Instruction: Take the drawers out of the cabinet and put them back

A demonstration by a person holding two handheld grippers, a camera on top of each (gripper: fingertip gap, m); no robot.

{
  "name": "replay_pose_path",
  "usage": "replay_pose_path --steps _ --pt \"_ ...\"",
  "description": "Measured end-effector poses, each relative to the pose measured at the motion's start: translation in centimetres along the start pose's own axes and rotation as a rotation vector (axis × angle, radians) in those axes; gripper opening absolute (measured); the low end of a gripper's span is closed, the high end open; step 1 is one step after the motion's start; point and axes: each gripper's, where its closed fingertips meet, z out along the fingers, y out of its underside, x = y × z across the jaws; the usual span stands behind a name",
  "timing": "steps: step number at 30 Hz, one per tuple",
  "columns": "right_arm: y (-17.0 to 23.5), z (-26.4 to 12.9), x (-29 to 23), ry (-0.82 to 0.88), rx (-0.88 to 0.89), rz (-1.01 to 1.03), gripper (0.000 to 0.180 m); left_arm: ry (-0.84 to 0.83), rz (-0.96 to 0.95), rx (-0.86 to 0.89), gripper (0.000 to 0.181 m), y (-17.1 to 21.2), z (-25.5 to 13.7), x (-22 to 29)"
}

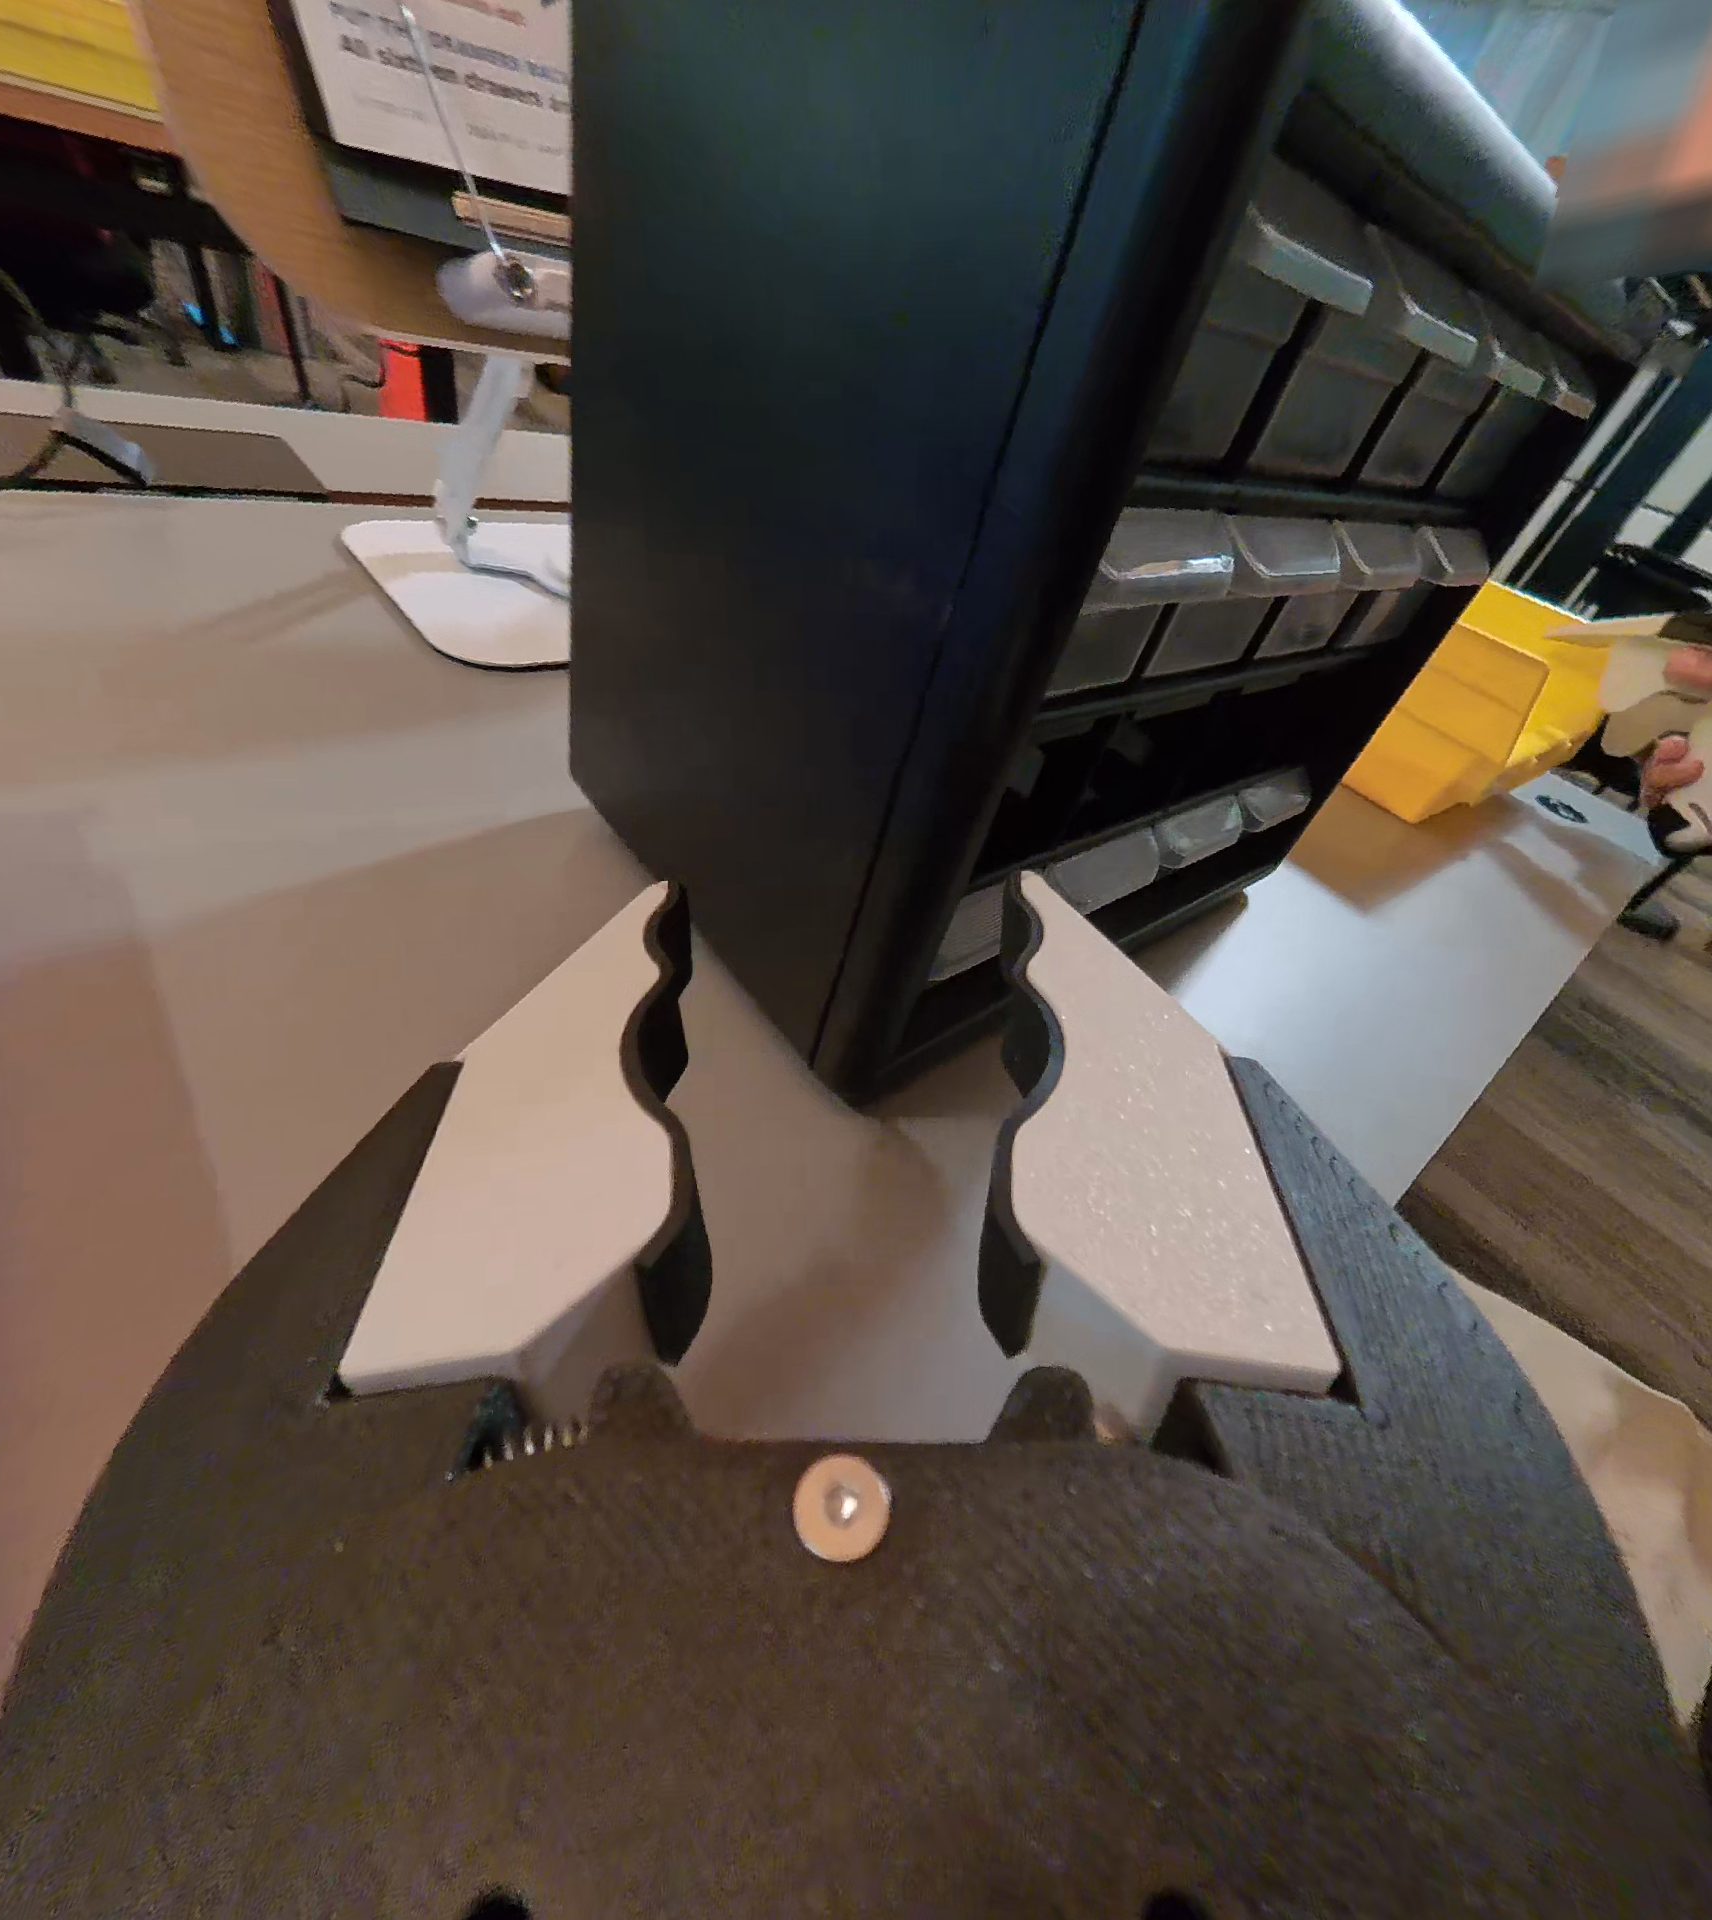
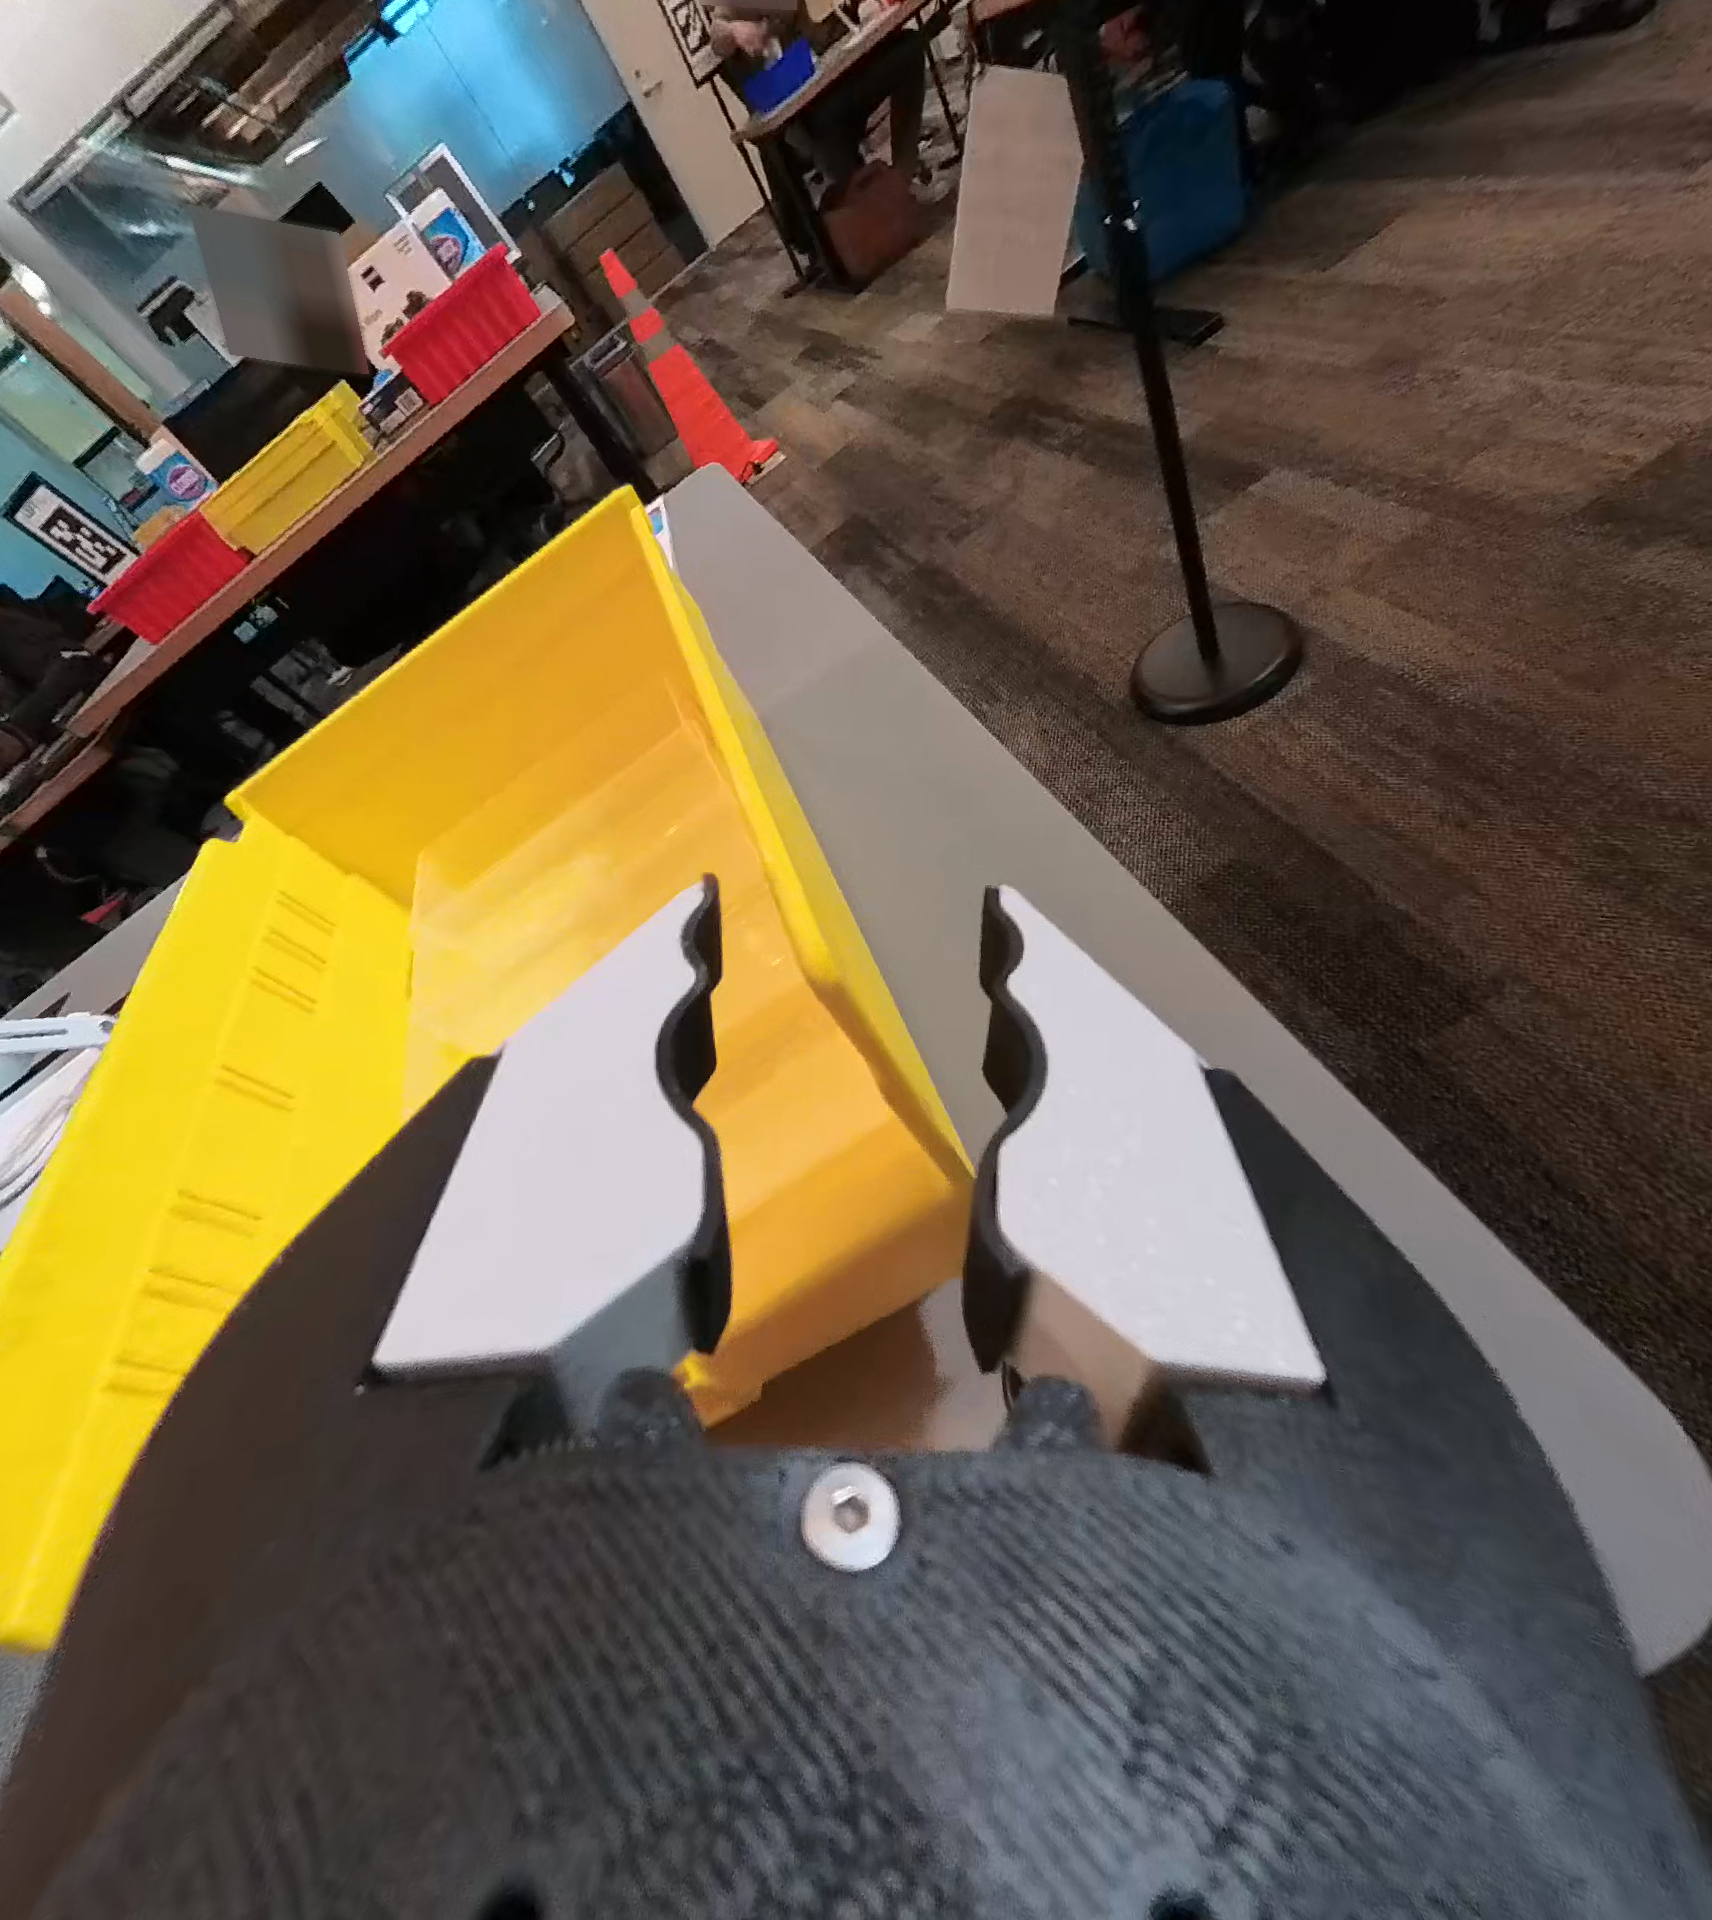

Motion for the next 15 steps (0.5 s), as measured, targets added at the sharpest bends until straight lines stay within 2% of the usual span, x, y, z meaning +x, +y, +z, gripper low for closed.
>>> replay_pose_path --steps 4,15 --pt "0.4 1.1 -0.4 -0.024 -0.044 -0.017 0.053 -0.040 -0.016 0.014 0.057 0.0 -1.3 -0.9" --pt "1.4 2.9 0.9 0.036 -0.067 -0.019 0.047 -0.071 -0.013 -0.003 0.056 0.6 -2.4 -1.3"
